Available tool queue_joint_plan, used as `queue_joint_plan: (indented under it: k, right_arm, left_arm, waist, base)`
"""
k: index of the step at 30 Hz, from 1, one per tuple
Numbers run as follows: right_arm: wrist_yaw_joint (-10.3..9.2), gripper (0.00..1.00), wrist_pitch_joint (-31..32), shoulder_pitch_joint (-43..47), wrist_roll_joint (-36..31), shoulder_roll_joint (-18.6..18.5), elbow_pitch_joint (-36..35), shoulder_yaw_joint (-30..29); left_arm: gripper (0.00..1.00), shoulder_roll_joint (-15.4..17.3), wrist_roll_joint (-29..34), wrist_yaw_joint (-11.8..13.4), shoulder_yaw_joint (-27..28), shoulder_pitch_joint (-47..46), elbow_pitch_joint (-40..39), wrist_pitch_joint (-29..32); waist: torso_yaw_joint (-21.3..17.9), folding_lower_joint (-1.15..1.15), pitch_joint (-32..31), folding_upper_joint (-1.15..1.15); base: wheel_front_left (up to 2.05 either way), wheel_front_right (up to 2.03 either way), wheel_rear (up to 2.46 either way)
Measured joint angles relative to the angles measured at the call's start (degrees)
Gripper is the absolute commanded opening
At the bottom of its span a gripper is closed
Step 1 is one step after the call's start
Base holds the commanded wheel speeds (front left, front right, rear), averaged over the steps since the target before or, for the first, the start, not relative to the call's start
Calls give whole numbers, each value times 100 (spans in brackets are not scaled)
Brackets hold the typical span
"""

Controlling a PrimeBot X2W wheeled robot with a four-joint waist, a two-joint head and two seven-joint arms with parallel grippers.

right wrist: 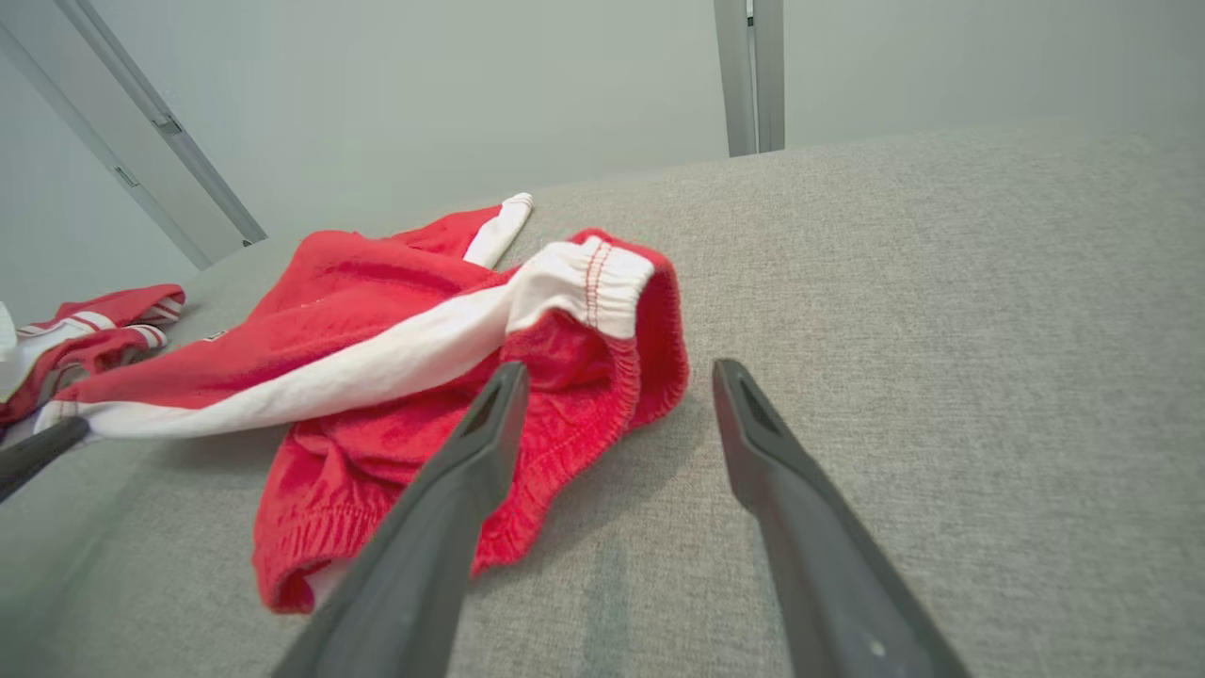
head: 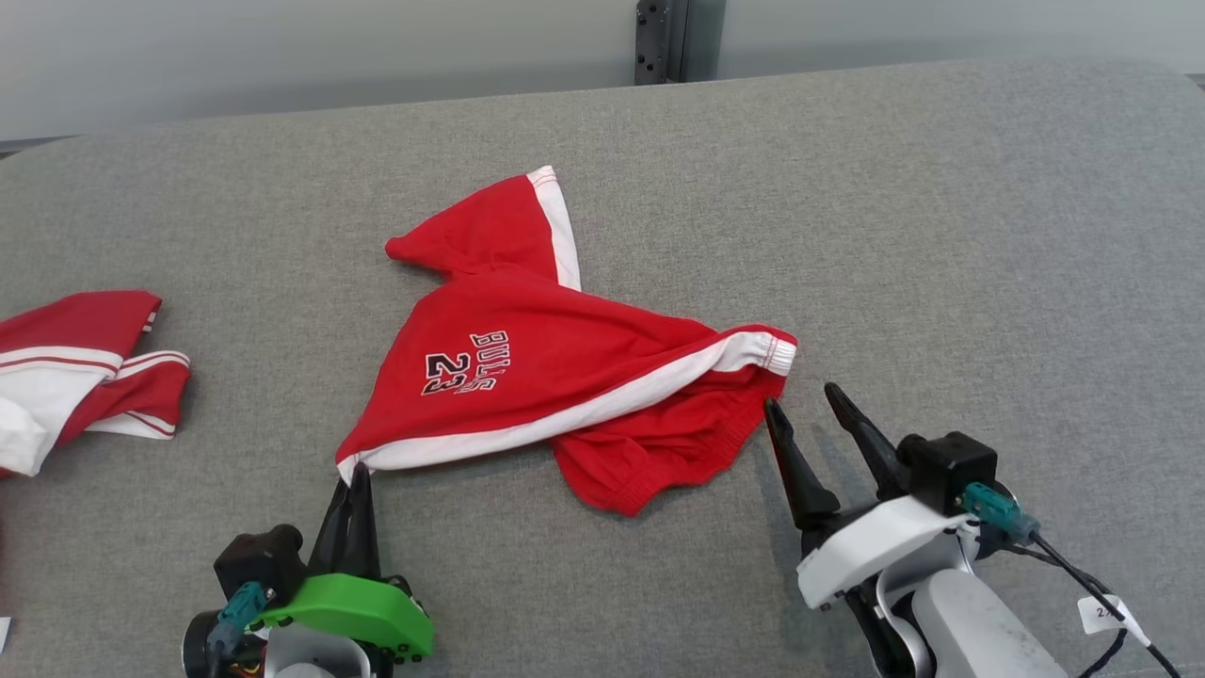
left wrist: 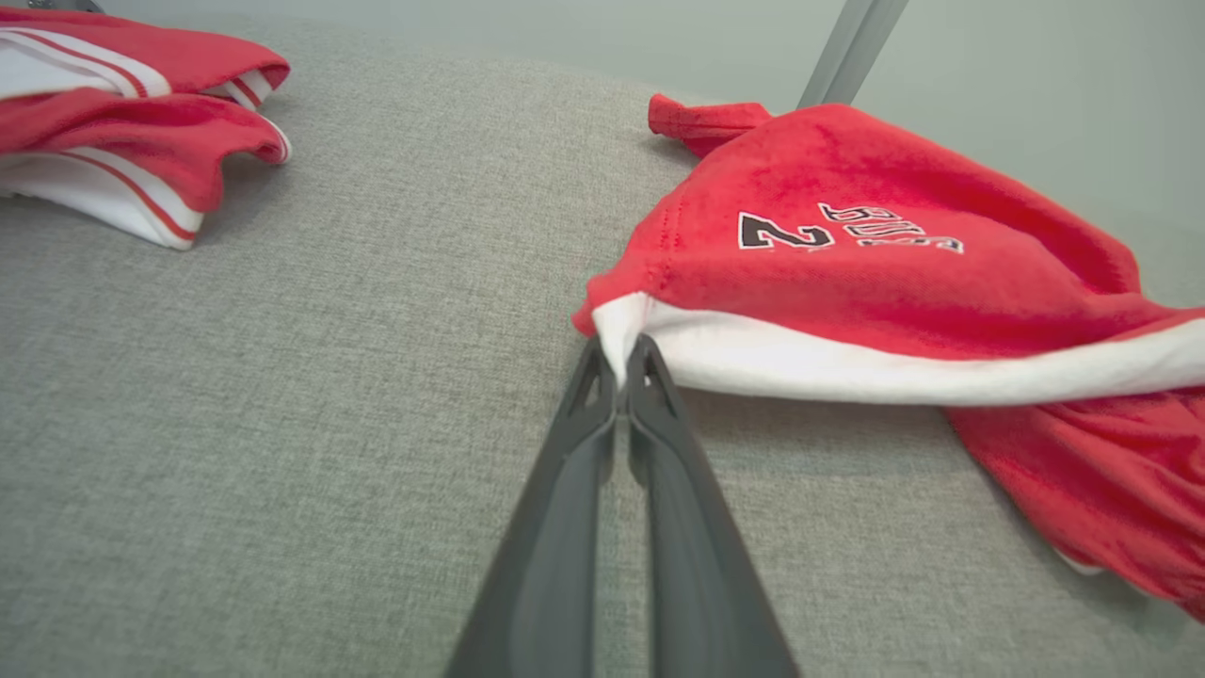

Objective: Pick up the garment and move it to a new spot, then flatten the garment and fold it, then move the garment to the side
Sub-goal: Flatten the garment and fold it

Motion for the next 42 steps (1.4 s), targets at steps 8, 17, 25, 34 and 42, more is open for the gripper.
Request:
queue_joint_plan:
  k: [8, 17, 25, 34, 42]
  right_arm:
    - [0, 100, 0, -431, 356, -42, 200, 0]
    - [0, 60, 0, -648, 528, -46, 413, 10]
    - [0, 29, 0, -642, 534, -54, 350, 54]
    - [0, 0, 1, -737, 528, -44, 69, -102]
    - [1, 0, 1, -1066, 467, -47, -527, -443]
  left_arm:
    - [0, 0, 8, 0, -147, -47, -8, 0]
    - [0, 0, 7, 10, -220, -146, -35, 0]
    - [0, -1, 3, 33, -253, -191, -44, 0]
    - [0, -3, -37, -19, -132, -311, -208, 1]
    - [0, -3, 694, -326, 500, -1057, -631, 1]
  waist:
    - [70, 0, 110, 0]
    - [232, 0, 292, 0]
    - [286, 0, 394, 0]
    - [290, 0, 310, 0]
    - [217, 0, -62, 0]
  base:
    - [0, 0, 0]
    - [0, 0, 0]
    - [0, 0, 0]
    - [0, 0, 0]
    - [0, 0, 0]
